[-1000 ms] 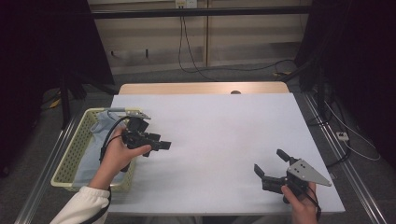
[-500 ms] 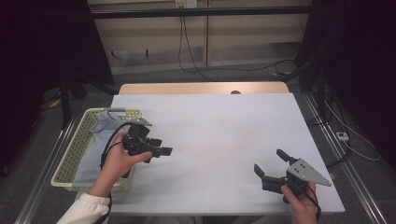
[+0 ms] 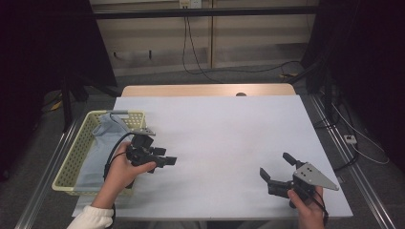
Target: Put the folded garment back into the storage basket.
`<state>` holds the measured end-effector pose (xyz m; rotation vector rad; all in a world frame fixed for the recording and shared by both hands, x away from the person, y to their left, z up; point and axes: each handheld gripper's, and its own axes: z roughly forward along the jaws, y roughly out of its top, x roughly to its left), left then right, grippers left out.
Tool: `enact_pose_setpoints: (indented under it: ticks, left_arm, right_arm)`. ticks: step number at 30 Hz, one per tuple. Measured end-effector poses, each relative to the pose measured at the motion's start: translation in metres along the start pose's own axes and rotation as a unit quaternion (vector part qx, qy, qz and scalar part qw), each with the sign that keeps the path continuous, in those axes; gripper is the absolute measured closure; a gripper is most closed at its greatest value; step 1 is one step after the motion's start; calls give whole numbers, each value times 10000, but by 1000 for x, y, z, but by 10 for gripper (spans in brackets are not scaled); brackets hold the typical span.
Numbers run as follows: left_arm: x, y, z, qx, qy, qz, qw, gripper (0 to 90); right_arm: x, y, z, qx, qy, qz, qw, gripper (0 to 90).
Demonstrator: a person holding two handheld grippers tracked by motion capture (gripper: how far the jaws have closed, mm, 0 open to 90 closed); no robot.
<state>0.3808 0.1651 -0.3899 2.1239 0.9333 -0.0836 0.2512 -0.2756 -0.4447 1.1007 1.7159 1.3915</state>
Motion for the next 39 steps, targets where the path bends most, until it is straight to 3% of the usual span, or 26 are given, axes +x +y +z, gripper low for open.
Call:
enact_pose_setpoints:
  ticks: [13,28,39]
  left_arm:
    - [-4,-15,7,69,-45,83,9999,343]
    - [-3,-30,12,9,-181,-3,9998,326]
    - [-4,-32,12,-43,-133,5,9999,302]
  right_arm:
    - [0,0,0,13,-6,2,10000,40]
    - [1,0,0,14,8,7,10000,40]
    - [1,0,1,35,35,-23,10000,40]
